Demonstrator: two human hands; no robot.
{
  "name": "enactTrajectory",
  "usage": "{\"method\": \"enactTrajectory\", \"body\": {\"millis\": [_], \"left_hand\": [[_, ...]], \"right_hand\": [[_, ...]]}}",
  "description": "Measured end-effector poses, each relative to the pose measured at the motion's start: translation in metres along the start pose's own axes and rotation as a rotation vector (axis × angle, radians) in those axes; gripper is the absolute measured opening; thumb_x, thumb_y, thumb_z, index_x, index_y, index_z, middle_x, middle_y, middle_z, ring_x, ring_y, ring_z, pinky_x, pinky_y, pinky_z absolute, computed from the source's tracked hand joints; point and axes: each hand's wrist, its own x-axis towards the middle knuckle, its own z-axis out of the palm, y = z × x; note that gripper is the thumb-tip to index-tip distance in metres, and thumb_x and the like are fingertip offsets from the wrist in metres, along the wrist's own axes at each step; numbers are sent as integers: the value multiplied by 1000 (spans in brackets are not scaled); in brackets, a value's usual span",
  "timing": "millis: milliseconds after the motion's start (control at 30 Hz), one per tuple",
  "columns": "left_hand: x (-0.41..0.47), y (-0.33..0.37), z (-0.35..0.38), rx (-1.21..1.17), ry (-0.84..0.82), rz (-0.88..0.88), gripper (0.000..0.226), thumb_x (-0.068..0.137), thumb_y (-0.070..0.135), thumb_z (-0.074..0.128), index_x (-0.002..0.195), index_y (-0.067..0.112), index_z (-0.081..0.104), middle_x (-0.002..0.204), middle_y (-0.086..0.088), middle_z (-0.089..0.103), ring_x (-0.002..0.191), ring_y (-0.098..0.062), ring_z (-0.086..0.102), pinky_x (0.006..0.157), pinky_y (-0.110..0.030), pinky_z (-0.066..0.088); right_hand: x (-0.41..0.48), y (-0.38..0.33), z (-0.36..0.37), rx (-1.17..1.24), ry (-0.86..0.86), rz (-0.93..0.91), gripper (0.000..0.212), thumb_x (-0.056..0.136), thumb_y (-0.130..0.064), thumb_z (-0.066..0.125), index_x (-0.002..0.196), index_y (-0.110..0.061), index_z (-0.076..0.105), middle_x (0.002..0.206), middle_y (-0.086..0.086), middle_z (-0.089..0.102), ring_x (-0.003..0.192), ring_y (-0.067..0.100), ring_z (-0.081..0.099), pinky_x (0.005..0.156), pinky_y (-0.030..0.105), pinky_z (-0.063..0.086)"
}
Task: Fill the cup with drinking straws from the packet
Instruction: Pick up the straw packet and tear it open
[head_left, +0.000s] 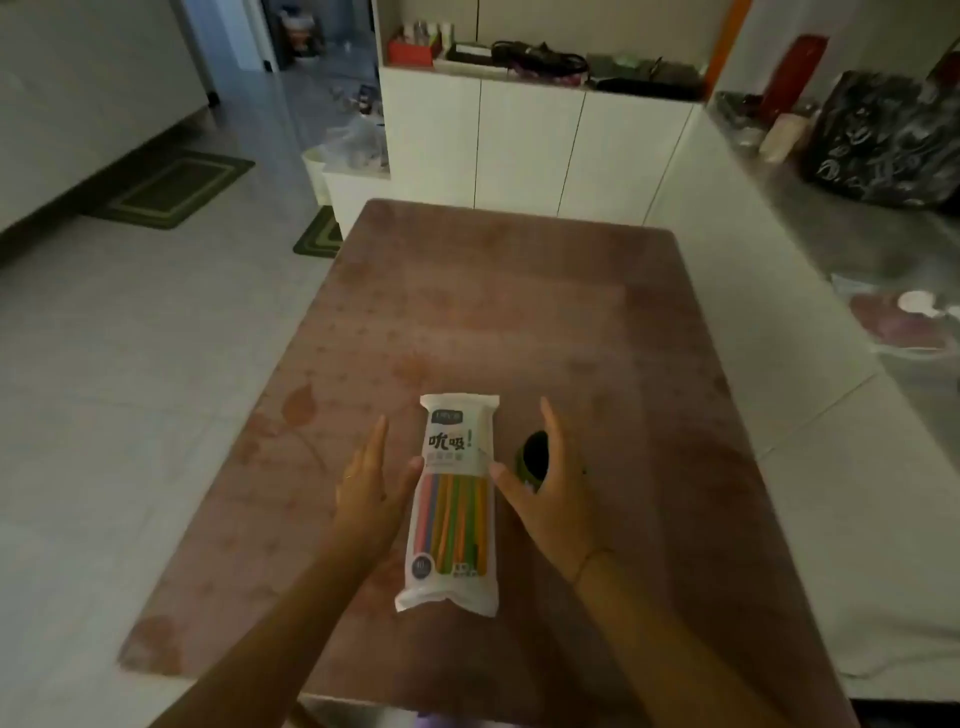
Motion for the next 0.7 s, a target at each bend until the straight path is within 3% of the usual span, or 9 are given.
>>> {"method": "enactTrajectory", "body": {"millis": [100,133,200,267,400,500,567,633,700], "left_hand": [[8,-9,5,-1,-21,-62,93,76,80,30,153,28,14,160,0,21,146,-25,20,115,-57,22],[9,-12,6,-16,-31,-85,95,75,80,29,153,27,15,160,-1,21,146,-25,20,115,-56,21],[14,-17,12,-36,-60,-106,93,78,77,34,153,26,15,160,-1,21,146,-24,20,116,-54,22],[22,-21,17,-51,-101,-105,84,86,69,40,153,24,15,160,-2,19,146,-24,20,116,-50,22],[41,-23,30,-124,-168,-174,68,95,45,48,151,18,21,153,-2,31,138,-22,33,107,-36,31],[51,-25,41,-273,-221,-254,41,96,27,54,132,10,43,121,1,55,116,-23,57,81,-14,48],[56,-29,49,-317,-241,-275,24,96,22,55,115,8,52,106,-2,66,103,-23,65,77,-19,55],[61,-31,53,-363,-283,-334,23,95,23,55,114,8,55,111,-9,68,101,-22,66,88,-36,55],[66,-27,53,-424,-291,-380,25,94,24,57,115,10,56,115,-11,67,102,-22,66,91,-41,54]], "right_hand": [[0,4,26,9,-86,-41,72,85,-28,62,143,-29,19,141,-19,24,123,-27,14,98,-3,25],[-2,9,37,5,-137,-37,71,85,-26,62,142,-28,20,144,-16,24,126,-22,17,102,1,27],[-3,22,59,-11,-209,20,73,84,-27,62,142,-30,19,150,-8,20,137,0,23,111,26,34],[1,36,77,-65,-258,94,77,83,-31,62,143,-32,13,155,-8,11,142,10,16,115,38,29],[7,53,102,-182,-256,232,79,85,-37,57,146,-27,7,156,-4,0,144,19,10,116,41,26],[8,58,111,-198,-230,312,76,87,-35,56,146,-24,10,156,-1,-3,144,21,9,116,39,24],[9,60,114,-152,-200,325,76,86,-34,58,145,-25,13,156,-1,0,143,20,11,116,38,24],[10,61,115,-111,-173,324,76,84,-31,62,145,-24,15,155,0,7,141,19,17,114,36,27],[10,61,115,-65,-164,326,80,81,-26,66,144,-24,17,153,-2,13,138,17,23,113,33,30]]}}
